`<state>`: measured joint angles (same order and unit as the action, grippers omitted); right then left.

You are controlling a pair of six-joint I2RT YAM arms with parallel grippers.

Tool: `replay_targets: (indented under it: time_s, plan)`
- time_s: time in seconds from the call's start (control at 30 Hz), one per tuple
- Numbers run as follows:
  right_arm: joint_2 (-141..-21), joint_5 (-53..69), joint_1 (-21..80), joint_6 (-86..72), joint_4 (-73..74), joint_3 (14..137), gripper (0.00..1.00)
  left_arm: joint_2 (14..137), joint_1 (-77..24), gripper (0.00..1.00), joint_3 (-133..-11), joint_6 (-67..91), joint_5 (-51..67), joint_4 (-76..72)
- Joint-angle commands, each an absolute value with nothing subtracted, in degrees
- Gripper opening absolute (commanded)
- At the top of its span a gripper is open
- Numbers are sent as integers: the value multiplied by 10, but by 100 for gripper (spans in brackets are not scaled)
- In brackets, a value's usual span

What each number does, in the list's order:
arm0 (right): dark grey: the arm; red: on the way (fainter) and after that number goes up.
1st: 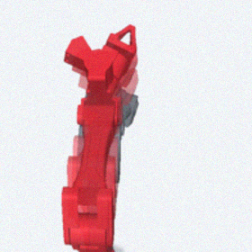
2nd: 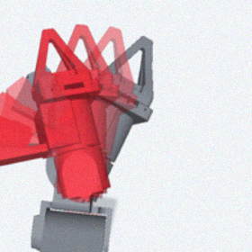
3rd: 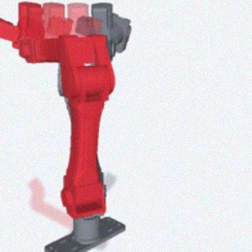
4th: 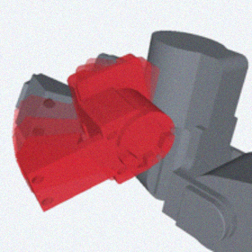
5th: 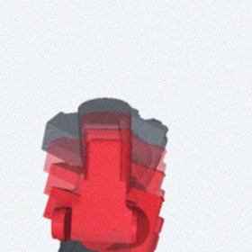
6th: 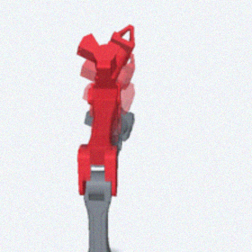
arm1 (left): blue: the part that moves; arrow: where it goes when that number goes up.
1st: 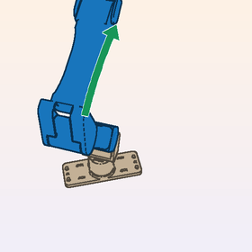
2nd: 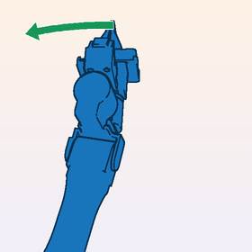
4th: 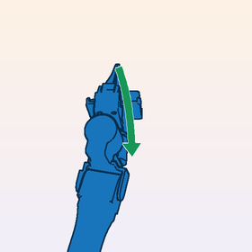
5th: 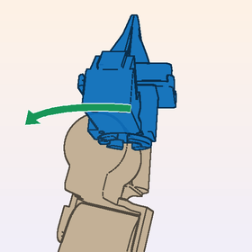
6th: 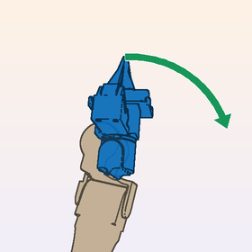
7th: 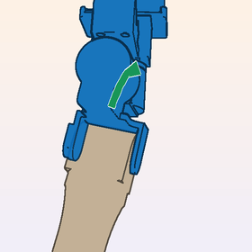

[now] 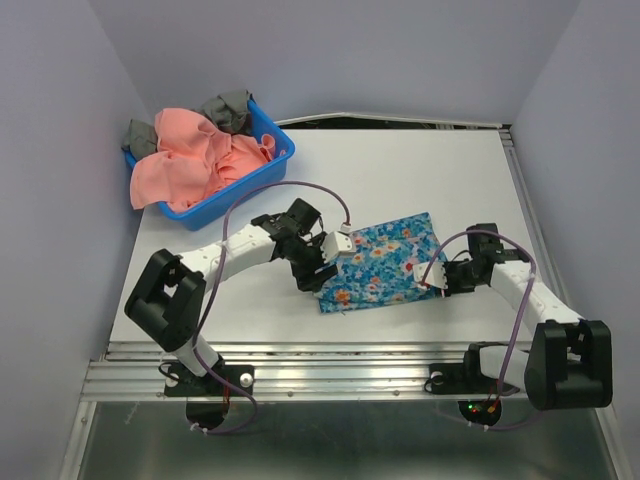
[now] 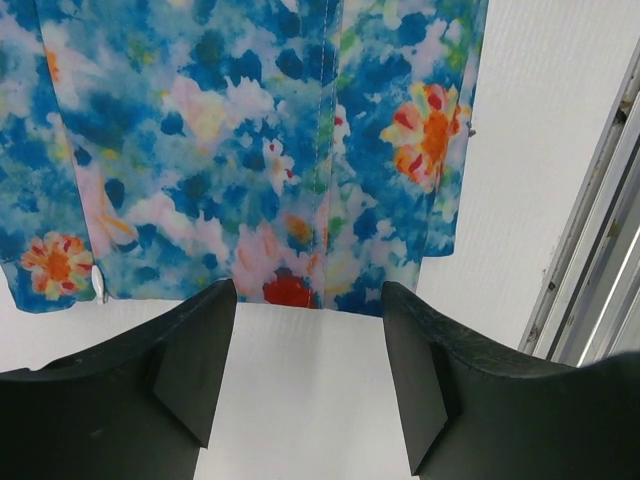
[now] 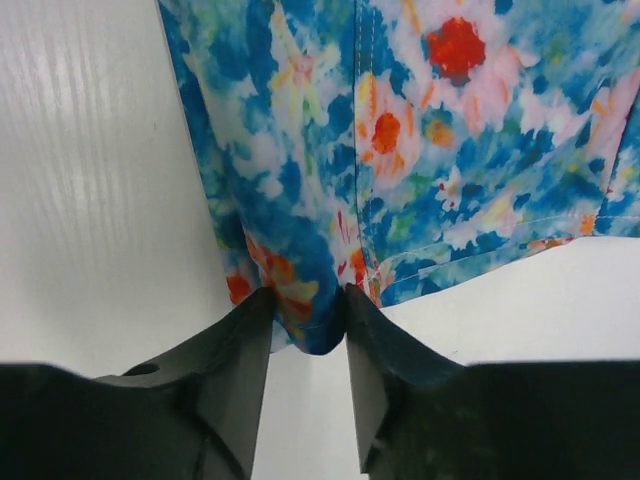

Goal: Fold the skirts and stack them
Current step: Fold the skirt

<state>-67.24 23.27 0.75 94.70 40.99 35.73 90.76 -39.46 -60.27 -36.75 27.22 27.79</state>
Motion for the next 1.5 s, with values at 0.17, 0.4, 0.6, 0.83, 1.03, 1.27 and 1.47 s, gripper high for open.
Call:
replay_targets:
  time_s: [0.17,0.4,0.6,0.83,1.03,1.27,1.47]
  plan:
    - [-674,243,4,976,390,364,1,883,-424,73,-599,-444,257,278]
    - [-686,240,4,957,398,388,1,851,-441,72,-583,-470,263,272]
    - [-700,237,4,942,390,405,1,873,-454,70,-578,-483,266,280]
    - [-711,234,4,933,379,421,1,896,-475,57,-564,-472,253,266]
    - [-734,233,4,917,363,453,1,917,-476,15,-581,-447,233,264]
    - [-738,229,4,897,368,511,1,884,-478,0,-644,-410,246,307]
    - [-698,208,-7,933,373,482,1,884,-510,0,-672,-386,254,333]
